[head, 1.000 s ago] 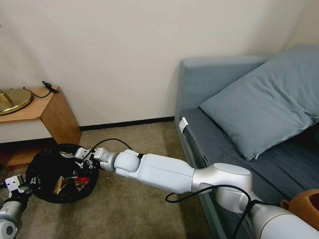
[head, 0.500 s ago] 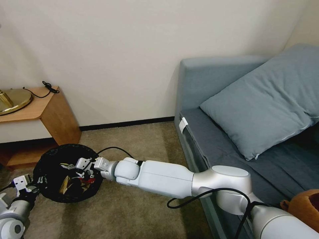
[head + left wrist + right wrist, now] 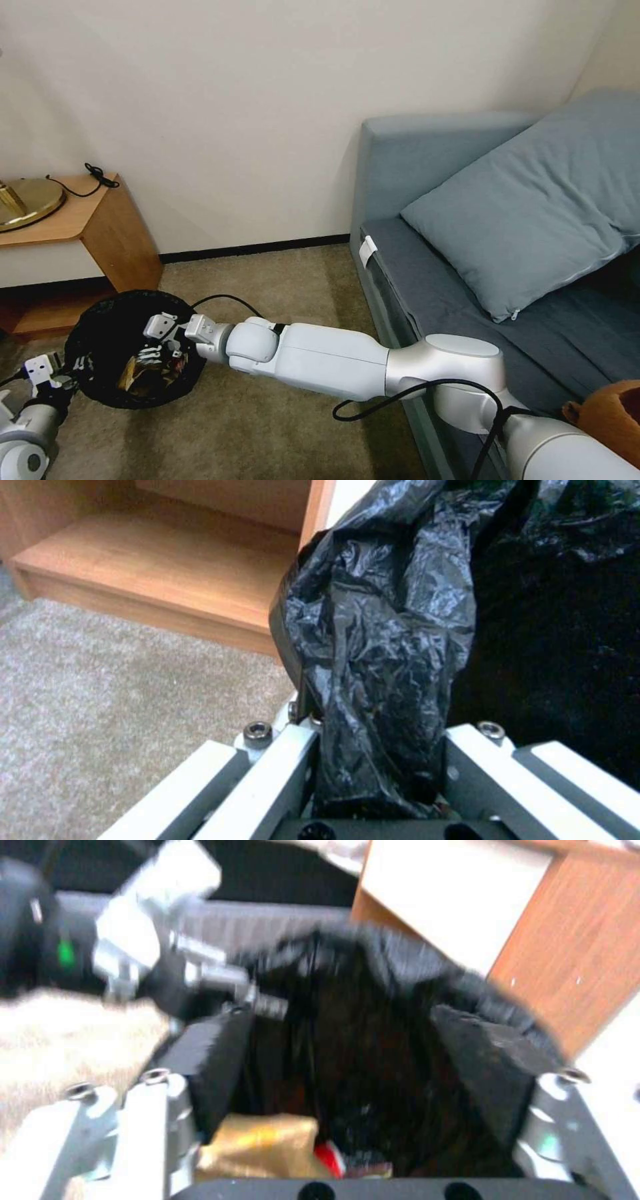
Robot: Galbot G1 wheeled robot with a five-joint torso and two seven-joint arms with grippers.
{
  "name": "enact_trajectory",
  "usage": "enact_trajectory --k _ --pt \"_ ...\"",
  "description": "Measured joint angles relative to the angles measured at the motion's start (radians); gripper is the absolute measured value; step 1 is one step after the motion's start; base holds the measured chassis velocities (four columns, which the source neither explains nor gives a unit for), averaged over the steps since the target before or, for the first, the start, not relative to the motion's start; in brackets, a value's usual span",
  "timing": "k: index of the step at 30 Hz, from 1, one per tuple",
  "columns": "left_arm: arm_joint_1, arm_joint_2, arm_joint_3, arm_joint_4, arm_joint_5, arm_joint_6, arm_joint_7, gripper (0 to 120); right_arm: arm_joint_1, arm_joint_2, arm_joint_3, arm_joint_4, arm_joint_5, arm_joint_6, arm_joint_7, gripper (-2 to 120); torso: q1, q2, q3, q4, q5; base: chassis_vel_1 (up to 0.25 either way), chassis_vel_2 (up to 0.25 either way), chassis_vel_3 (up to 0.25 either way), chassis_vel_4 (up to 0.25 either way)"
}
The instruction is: Pick up the trash bin, then pick up the garbage on the floor and place it into the trash bin.
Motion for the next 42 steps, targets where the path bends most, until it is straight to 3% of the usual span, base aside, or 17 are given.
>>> enact_trajectory --k 1,6,9,11,17,22,35,37,41,42 --pt "0.0 -0.005 -0.002 0.001 -0.003 0.0 -0.008 3 0.001 0.0 0.023 0.011 0.004 0.0 0.006 85 0.0 0.0 0.0 -0.0002 0.0 0.0 0.0 0.0 0.0" --pt "0.01 -0.015 -0.033 -0.005 -0.058 0.006 -0.04 3 0.002 0.0 0.112 -0.008 -0.004 -0.005 0.029 98 0.0 0.0 0.0 0.0001 -0.0001 0.0 0.0 0.0 0.0" --pt "0.013 -0.015 -0.054 -0.014 -0.113 0.017 -0.057 3 0.002 0.0 0.157 -0.035 -0.015 -0.007 0.036 99 0.0 0.0 0.0 0.0 0.0 0.0 0.0 0.0 0.0" --pt "0.016 -0.012 -0.082 -0.013 -0.223 0.043 -0.092 3 0.0 0.0 0.225 -0.08 -0.047 -0.012 0.039 100 0.0 0.0 0.0 -0.0003 0.0001 0.0 0.0 0.0 0.0" --pt "0.018 -0.007 -0.107 0.033 -0.309 0.07 -0.152 3 -0.02 0.0 0.334 -0.134 -0.105 -0.012 0.024 100 0.0 0.0 0.0 -0.0002 -0.0003 0.0 0.0 0.0 0.0" --pt "0.017 -0.005 -0.121 0.055 -0.324 0.095 -0.214 3 -0.04 0.0 0.395 -0.15 -0.121 -0.011 0.014 100 0.0 0.0 0.0 -0.0002 -0.0003 0.0 0.0 0.0 0.0" --pt "-0.022 0.016 -0.119 0.104 -0.329 0.122 -0.299 3 -0.108 -0.017 0.444 -0.15 -0.153 0.012 -0.012 100 0.0 0.0 0.0 -0.0003 0.0001 0.0 0.0 0.0 0.0" --pt "-0.022 0.017 -0.118 0.105 -0.331 0.125 -0.302 5 -0.112 -0.018 0.445 -0.15 -0.154 0.012 -0.014 100 0.0 0.0 0.0 -0.0002 0.0002 0.0 0.0 0.0 0.0" --pt "-0.016 0.023 -0.124 0.108 -0.338 0.13 -0.301 23 -0.117 -0.014 0.444 -0.152 -0.159 0.013 -0.018 100 0.0 0.0 0.0 -0.0003 0.0001 0.0 0.0 0.0 0.0" --pt "-0.016 0.023 -0.124 0.108 -0.338 0.13 -0.301 23 -0.117 -0.014 0.444 -0.152 -0.159 0.013 -0.018 100 0.0 0.0 0.0 -0.0003 0.0001 0.0 0.0 0.0 0.0"
